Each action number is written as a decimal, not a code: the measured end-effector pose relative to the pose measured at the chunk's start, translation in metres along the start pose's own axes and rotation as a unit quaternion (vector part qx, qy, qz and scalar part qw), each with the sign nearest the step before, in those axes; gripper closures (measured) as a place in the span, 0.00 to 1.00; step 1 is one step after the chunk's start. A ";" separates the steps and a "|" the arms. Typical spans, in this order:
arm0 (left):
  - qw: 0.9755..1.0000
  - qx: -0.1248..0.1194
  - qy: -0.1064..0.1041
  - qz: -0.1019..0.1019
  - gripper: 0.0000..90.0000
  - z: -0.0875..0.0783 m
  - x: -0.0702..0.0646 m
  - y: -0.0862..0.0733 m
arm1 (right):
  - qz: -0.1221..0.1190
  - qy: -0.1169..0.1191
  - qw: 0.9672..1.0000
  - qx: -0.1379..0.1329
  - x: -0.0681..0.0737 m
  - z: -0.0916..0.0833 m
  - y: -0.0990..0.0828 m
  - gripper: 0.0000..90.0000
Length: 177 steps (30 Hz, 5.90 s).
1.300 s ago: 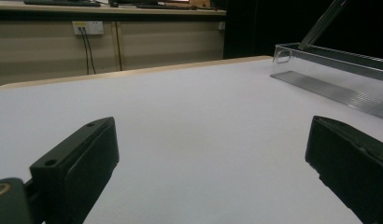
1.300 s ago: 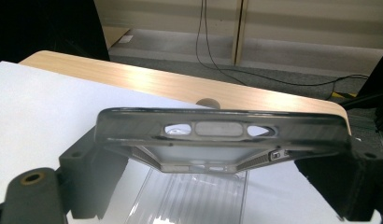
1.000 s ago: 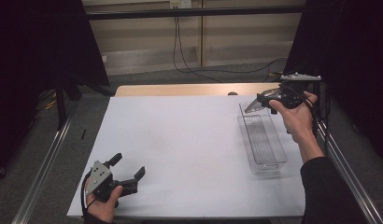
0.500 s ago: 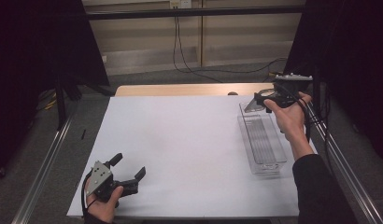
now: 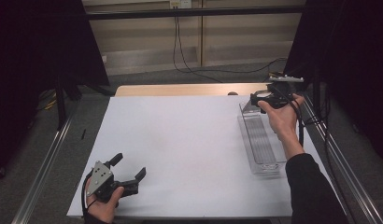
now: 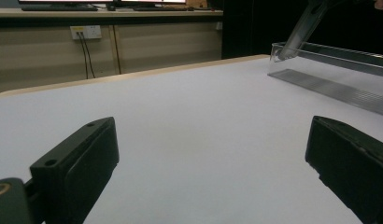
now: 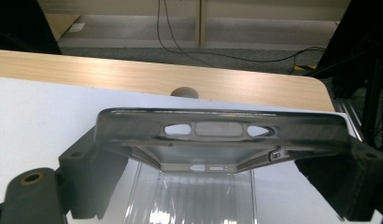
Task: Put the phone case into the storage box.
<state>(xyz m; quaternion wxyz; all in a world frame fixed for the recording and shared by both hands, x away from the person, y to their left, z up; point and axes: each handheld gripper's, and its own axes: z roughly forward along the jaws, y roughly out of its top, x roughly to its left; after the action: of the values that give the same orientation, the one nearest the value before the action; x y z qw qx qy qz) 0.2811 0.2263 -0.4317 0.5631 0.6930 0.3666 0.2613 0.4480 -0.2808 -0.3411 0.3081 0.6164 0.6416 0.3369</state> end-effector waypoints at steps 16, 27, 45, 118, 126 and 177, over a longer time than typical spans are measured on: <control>1.000 -0.001 -0.001 0.000 0.03 0.000 0.001 0.000 | 0.014 -0.019 1.000 0.002 0.004 0.010 -0.008 0.13; 1.000 -0.001 -0.002 0.001 0.03 0.000 0.001 0.000 | 0.020 -0.030 0.999 0.013 0.010 0.018 -0.011 0.13; 1.000 0.000 -0.003 0.004 0.03 0.000 0.001 0.000 | 0.028 -0.039 0.998 0.044 0.012 0.034 -0.002 0.13; 1.000 0.000 -0.003 0.006 0.03 0.001 0.001 -0.001 | 0.026 -0.004 0.999 0.038 0.011 0.053 0.023 0.02; 1.000 -0.001 0.003 0.003 0.03 0.000 0.001 -0.001 | 0.031 0.009 0.999 0.030 0.008 0.052 0.023 0.02; 1.000 -0.002 0.002 0.001 0.03 -0.002 0.000 -0.001 | 0.030 0.049 0.995 -0.087 -0.015 0.024 0.008 0.03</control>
<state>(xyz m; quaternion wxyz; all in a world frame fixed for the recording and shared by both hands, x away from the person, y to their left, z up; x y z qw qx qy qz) 0.2792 0.2272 -0.4322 0.5635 0.6917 0.3665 0.2640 0.4726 -0.2947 -0.3486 0.3181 0.5888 0.6058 0.4302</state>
